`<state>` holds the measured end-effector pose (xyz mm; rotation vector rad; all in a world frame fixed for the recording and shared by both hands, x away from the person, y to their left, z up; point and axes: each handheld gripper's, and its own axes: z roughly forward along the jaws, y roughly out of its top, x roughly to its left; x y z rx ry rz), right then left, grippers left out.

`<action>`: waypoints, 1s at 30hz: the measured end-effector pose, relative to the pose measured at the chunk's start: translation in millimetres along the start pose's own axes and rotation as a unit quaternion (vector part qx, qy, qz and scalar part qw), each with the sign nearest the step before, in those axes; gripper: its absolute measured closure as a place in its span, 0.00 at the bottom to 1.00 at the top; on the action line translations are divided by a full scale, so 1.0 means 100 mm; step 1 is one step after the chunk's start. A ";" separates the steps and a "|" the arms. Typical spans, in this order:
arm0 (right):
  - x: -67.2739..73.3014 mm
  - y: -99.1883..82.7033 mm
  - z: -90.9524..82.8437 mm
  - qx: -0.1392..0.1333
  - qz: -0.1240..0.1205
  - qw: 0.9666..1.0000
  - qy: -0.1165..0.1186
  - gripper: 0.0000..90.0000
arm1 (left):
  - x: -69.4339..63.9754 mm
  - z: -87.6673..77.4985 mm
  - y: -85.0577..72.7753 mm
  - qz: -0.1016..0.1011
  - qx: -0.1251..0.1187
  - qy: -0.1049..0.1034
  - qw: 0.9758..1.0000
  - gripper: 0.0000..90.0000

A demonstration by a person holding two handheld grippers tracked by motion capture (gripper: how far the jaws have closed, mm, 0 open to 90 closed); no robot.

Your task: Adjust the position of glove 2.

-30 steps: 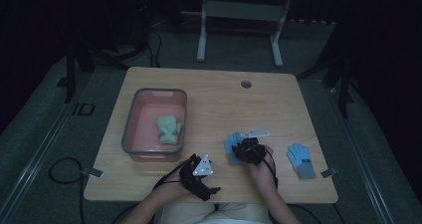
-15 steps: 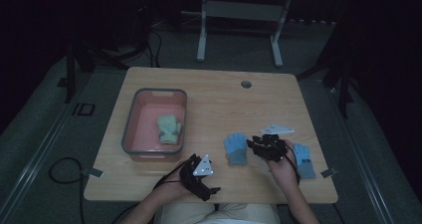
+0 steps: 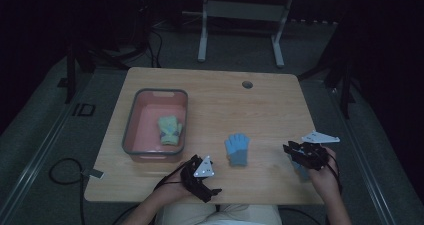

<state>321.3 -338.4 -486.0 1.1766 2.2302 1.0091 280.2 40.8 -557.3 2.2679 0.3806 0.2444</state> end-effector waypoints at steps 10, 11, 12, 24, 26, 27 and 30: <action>-0.24 -0.31 -0.08 0.021 -0.011 1.000 -0.018 0.76 | 0.00 -0.01 0.00 -0.002 -0.004 -0.005 1.000 0.05; -0.26 -0.34 -0.07 0.024 -0.008 0.999 -0.019 0.76 | -0.01 -0.01 0.00 0.000 -0.003 -0.005 1.000 0.05; -0.29 -0.37 -0.07 0.026 -0.004 0.999 -0.020 0.76 | -0.01 -0.01 0.00 0.002 -0.001 -0.005 1.000 0.05; -0.48 -0.72 0.06 0.059 0.037 0.997 -0.030 0.78 | -0.01 0.00 0.00 -0.002 -0.007 -0.010 1.000 0.05; -0.48 -0.72 0.06 0.059 0.036 0.997 -0.029 0.80 | -0.01 0.00 0.00 -0.001 -0.005 -0.009 1.000 0.05; -0.48 -0.73 0.07 0.059 0.038 0.997 -0.027 0.81 | -0.02 0.00 0.00 -0.001 -0.005 -0.009 1.000 0.05; -0.47 -0.74 0.07 0.052 0.046 0.997 -0.032 0.93 | -0.02 0.00 0.00 0.003 -0.003 -0.010 1.000 0.05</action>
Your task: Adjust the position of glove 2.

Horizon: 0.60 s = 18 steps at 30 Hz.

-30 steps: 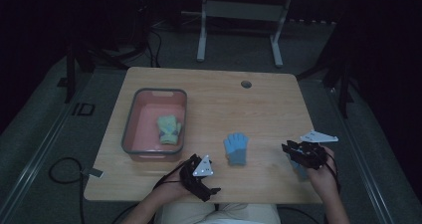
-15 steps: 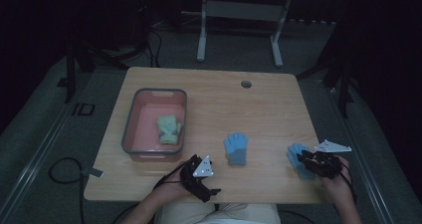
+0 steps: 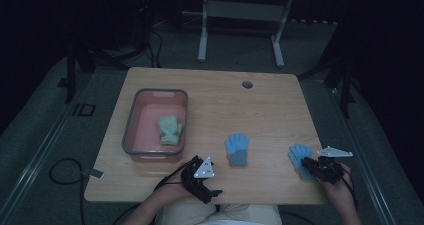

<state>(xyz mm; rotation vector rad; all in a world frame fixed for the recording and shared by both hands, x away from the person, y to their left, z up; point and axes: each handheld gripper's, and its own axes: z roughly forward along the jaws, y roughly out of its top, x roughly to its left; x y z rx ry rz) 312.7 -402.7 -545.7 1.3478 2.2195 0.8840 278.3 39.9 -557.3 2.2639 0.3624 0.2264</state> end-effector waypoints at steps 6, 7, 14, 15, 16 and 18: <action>0.16 0.11 -0.07 -0.018 0.017 0.999 -0.035 0.97 | 0.01 0.00 0.00 0.000 0.001 0.000 1.000 0.05; 0.18 0.16 -0.09 -0.024 0.019 0.999 -0.038 0.97 | 0.01 0.00 0.00 0.000 0.001 0.000 1.000 0.05; 0.54 0.67 -0.29 -0.070 0.005 0.996 -0.054 0.98 | 0.00 0.01 0.00 0.000 0.003 0.000 1.000 0.05; 0.54 0.67 -0.29 -0.070 0.005 0.996 -0.054 0.98 | 0.00 0.01 0.00 0.000 0.003 0.000 1.000 0.05; 0.60 0.72 -0.29 -0.073 0.001 0.996 -0.054 0.98 | 0.00 0.00 0.01 0.001 0.003 -0.002 1.000 0.05; 0.75 0.86 -0.24 -0.074 -0.002 0.996 -0.054 0.98 | 0.00 0.01 0.02 0.002 0.003 0.000 1.000 0.05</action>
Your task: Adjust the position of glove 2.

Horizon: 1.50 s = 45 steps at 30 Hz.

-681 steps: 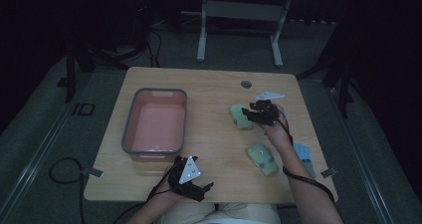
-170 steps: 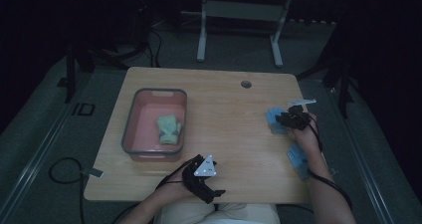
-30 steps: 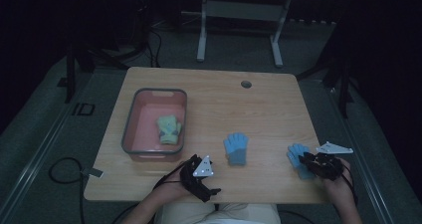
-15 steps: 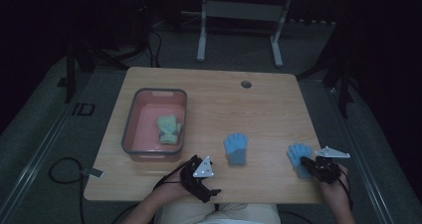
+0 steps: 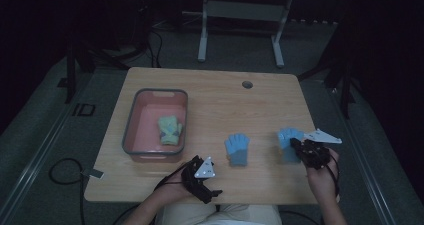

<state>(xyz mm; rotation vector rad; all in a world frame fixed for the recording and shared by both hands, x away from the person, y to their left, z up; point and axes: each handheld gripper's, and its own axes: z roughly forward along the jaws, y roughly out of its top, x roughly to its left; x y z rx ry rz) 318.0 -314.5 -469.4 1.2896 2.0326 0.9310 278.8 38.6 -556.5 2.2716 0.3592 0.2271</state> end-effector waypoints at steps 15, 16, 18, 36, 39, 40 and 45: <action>0.50 0.02 0.50 0.038 0.006 0.999 0.011 0.97 | 0.00 0.00 -0.01 0.002 -0.001 0.000 1.000 0.05; 0.52 -0.01 0.53 0.044 0.009 0.999 0.009 0.97 | 0.00 0.00 -0.01 0.003 0.001 0.000 1.000 0.05; 0.55 -0.05 0.58 0.054 0.011 0.998 0.008 0.97 | -0.01 0.00 -0.01 0.004 0.001 -0.001 1.000 0.05; 0.44 -0.26 0.70 0.082 -0.002 0.996 0.028 0.81 | -0.01 0.00 -0.01 0.003 0.002 -0.004 1.000 0.05; 0.38 -0.24 0.62 0.063 -0.034 0.996 0.053 0.78 | -0.01 0.00 -0.01 0.002 0.001 -0.004 1.000 0.05; 0.31 -0.23 0.60 0.059 -0.039 0.995 0.068 0.79 | -0.01 0.00 0.00 0.003 0.001 -0.005 1.000 0.05; 0.14 -0.20 0.58 0.058 -0.050 0.991 0.106 0.75 | -0.02 0.01 0.00 0.005 0.003 -0.004 1.000 0.05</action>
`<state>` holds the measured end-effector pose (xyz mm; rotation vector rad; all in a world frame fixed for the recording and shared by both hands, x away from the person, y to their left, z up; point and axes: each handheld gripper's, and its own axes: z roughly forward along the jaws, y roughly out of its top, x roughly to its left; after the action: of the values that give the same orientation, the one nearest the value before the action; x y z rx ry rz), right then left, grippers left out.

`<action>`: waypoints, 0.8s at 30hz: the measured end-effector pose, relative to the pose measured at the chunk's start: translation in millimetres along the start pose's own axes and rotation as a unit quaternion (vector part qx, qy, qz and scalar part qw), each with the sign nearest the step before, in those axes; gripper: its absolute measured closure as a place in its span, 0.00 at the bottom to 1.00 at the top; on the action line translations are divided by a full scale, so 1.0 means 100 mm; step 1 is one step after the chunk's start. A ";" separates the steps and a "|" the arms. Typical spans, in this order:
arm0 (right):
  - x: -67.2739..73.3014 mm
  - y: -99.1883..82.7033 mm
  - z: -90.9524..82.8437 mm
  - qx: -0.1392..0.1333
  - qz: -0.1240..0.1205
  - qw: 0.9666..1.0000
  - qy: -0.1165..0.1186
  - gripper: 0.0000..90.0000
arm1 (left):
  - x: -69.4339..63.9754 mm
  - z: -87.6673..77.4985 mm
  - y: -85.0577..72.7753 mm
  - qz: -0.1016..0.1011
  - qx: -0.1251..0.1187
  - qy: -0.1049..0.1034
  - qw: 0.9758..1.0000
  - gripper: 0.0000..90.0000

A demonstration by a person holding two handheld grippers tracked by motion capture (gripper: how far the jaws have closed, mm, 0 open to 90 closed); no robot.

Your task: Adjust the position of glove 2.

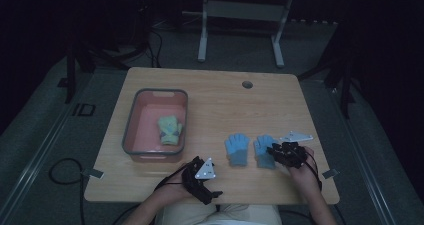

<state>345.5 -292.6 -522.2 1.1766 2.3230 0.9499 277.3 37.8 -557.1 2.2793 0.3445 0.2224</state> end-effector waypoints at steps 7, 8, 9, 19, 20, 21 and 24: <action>-0.08 -0.01 0.13 0.018 -0.024 0.999 0.041 0.72 | 0.00 0.00 0.00 -0.003 0.000 0.000 1.000 0.05; -0.08 -0.02 0.15 0.021 -0.026 0.998 0.044 0.71 | 0.00 0.00 0.00 -0.003 0.000 0.001 1.000 0.05; -0.08 -0.03 0.17 0.027 -0.025 0.998 0.046 0.71 | 0.00 0.00 0.00 -0.003 -0.001 0.000 1.000 0.05; -0.05 -0.06 0.22 0.045 -0.038 0.998 0.025 0.91 | 0.00 0.01 -0.01 -0.001 0.002 0.000 1.000 0.05; -0.04 -0.06 0.22 0.046 -0.039 0.998 0.022 0.93 | 0.00 0.01 -0.01 -0.001 0.002 0.001 1.000 0.05; -0.02 -0.06 0.22 0.044 -0.040 0.998 0.017 0.94 | 0.00 0.00 -0.01 -0.001 0.002 0.001 1.000 0.05; 0.01 -0.07 0.21 0.036 -0.039 0.999 0.004 0.96 | 0.00 0.00 -0.01 -0.002 0.001 0.001 1.000 0.05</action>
<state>353.2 -286.4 -542.1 1.1032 2.4084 0.8519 277.5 38.4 -558.1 2.2806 0.3501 0.2220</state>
